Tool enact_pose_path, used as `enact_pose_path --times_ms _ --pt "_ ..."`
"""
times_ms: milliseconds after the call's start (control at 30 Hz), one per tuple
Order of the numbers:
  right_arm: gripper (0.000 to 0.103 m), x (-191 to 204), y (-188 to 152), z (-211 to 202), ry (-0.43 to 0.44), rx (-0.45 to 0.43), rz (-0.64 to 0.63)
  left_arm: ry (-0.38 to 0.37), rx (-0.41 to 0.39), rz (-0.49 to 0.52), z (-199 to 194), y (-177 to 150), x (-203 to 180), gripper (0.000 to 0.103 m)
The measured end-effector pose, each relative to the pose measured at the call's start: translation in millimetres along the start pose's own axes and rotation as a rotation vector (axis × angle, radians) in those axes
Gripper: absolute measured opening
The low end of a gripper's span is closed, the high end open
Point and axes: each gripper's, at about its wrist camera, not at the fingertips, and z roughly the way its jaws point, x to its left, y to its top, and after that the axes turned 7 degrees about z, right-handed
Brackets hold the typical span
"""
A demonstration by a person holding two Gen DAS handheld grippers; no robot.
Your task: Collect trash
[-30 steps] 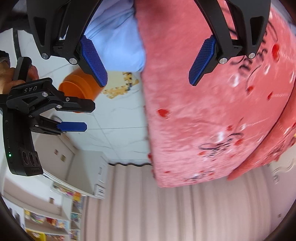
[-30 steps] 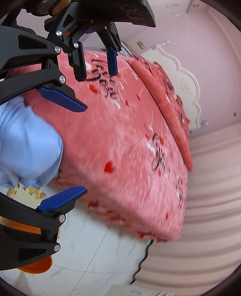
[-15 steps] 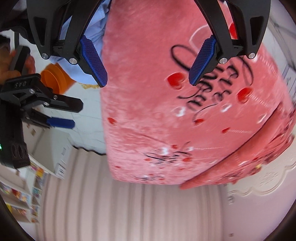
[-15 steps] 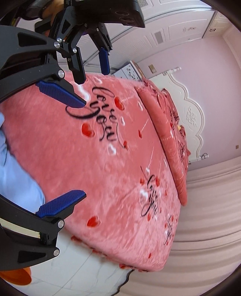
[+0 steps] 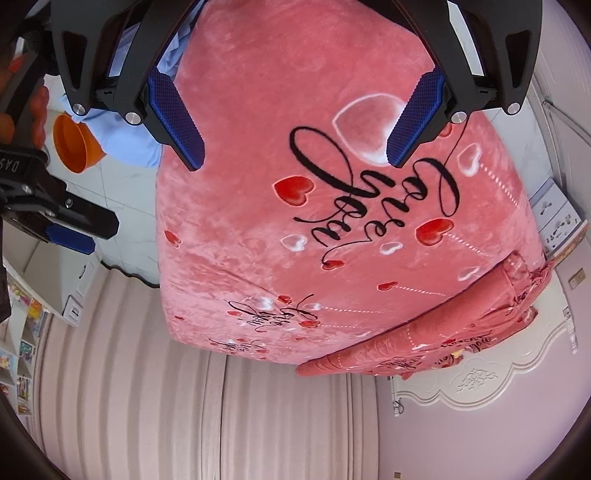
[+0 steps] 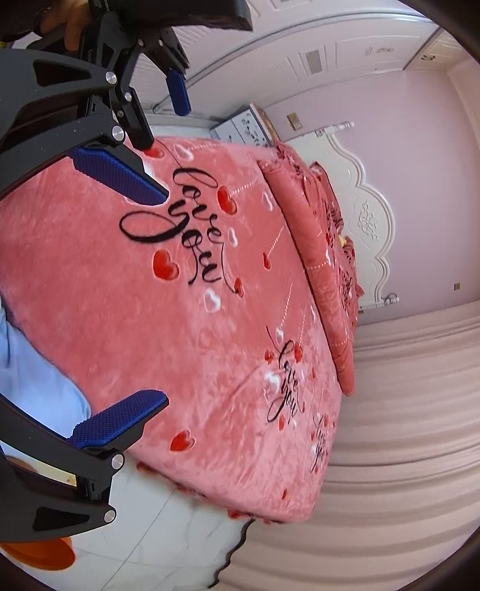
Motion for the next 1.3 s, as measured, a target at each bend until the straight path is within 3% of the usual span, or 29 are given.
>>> enact_pose_path --times_ms 167,400,800,1300 --pt "0.098 -2 -6 -5 -0.044 -0.022 0.031 0.037 -0.029 -0.07 -8 -9 7 0.097" --pt "0.098 -9 -15 1 -0.048 0.018 0.069 0.023 -0.045 -0.101 -10 -10 6 0.097" --pt "0.098 -5 -19 5 -0.046 0.025 0.058 -0.007 -0.049 -0.043 -12 -10 -10 0.097" --pt "0.098 -5 -20 5 -0.036 0.035 0.049 0.009 -0.052 -0.006 -15 -9 -16 0.097"
